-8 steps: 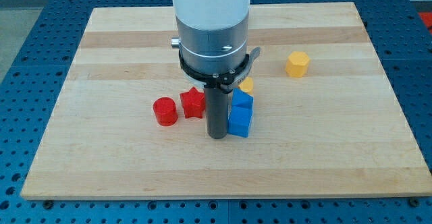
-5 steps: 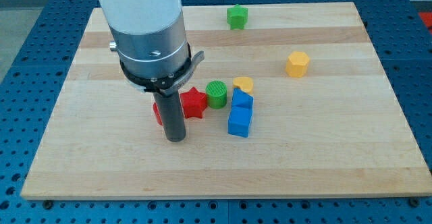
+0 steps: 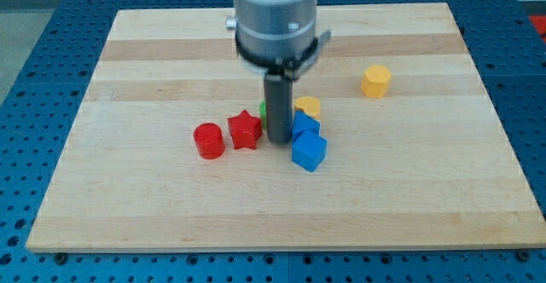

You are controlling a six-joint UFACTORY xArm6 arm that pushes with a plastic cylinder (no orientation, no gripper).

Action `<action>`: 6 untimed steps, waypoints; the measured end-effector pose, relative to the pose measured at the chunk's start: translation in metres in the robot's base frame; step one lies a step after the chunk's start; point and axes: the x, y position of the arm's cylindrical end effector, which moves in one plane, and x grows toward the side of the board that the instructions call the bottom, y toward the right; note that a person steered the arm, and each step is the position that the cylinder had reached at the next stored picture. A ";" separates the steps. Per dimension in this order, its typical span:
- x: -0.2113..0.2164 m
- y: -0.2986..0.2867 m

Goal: Slide the green circle above the red star

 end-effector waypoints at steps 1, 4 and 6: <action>-0.023 0.003; -0.071 0.001; -0.036 -0.032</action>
